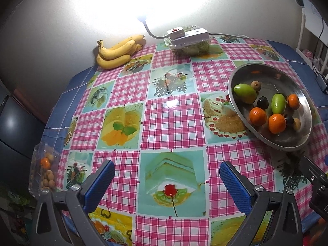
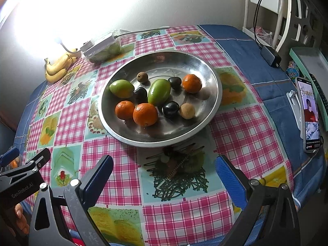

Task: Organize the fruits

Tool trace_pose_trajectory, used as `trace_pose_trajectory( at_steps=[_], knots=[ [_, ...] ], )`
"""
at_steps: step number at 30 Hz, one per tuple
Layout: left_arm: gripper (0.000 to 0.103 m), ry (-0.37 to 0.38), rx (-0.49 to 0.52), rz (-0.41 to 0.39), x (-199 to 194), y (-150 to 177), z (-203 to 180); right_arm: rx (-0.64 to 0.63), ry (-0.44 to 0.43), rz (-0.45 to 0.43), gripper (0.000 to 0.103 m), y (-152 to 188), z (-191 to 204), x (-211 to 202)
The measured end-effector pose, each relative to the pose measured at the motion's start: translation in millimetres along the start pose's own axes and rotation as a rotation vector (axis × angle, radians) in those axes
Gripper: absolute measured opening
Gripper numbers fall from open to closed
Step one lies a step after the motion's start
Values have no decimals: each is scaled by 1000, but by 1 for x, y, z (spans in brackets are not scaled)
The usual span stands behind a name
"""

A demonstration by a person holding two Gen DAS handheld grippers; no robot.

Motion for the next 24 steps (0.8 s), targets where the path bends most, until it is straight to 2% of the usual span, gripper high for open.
trace_pose_trajectory(
  at_steps=[7,24],
  knots=[
    [103,-6,3,-19,-4,0,-1,-3,2,5,100,-1,0,0],
    [103,31,-5,-7,-1,-1,-1,-15,16,21,100,0,3,7]
  ],
)
Point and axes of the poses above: each gripper's, at about its wrist camera, not at the fingertips, and x roughly the way its jaws point, z to its left, y to its underside, the point moved 2 cm from there along x, roughly the way its jaws point, and after that the axes turned 2 degrees about -y, right-handed, at the moved point
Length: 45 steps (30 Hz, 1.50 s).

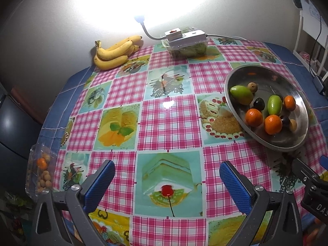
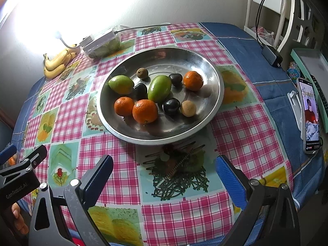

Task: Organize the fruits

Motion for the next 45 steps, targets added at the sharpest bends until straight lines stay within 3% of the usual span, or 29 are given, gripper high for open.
trace_pose_trajectory(
  at_steps=[45],
  knots=[
    [103,35,-34,45,9,2,7,-1,20,26,100,4,2,9]
  ],
)
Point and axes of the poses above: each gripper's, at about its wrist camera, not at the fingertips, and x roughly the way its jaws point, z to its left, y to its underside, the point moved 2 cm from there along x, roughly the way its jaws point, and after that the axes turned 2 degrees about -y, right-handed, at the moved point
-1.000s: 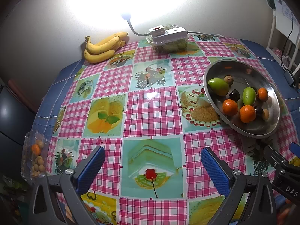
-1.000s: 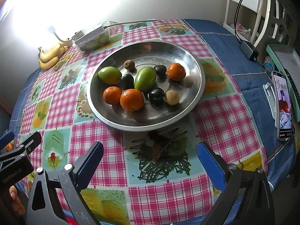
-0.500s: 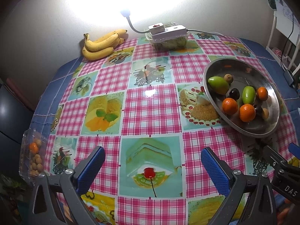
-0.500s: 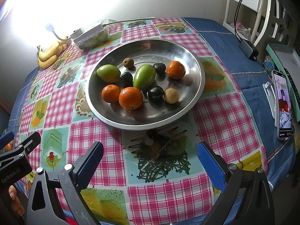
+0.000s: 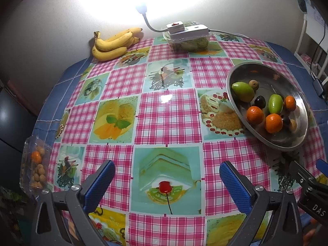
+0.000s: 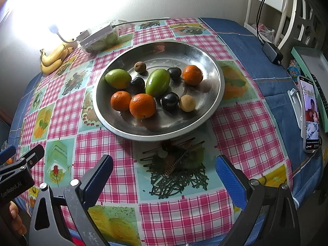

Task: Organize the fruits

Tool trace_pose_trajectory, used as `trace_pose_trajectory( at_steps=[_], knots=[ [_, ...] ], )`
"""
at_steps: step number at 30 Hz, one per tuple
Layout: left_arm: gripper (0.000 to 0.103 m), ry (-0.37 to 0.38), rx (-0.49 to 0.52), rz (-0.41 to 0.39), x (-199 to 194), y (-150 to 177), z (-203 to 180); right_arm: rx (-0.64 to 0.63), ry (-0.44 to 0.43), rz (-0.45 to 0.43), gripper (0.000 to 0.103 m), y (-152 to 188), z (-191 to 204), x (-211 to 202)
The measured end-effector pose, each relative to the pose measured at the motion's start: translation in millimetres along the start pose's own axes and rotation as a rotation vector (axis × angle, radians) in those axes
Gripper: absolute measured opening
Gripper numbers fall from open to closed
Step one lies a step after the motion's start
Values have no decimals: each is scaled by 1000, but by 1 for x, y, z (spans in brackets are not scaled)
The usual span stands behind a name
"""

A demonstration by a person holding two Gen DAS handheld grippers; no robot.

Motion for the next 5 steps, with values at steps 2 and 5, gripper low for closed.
trace_pose_trajectory(
  at_steps=[2,5],
  knots=[
    [103,1,-5,1,0,0,1,0,0,0,100,-1,0,0],
    [103,2,-6,-1,0,0,1,-1,0,1,100,-1,0,0]
  ],
)
Point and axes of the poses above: each gripper's, at about its wrist camera, not at the fingertips, and x roughly the way its jaws point, z to its left, y to its underside, the point moved 2 cm from there along x, roughly the way its jaws point, and after that the axes turned 2 degrees about -y, right-handed, at the moved point
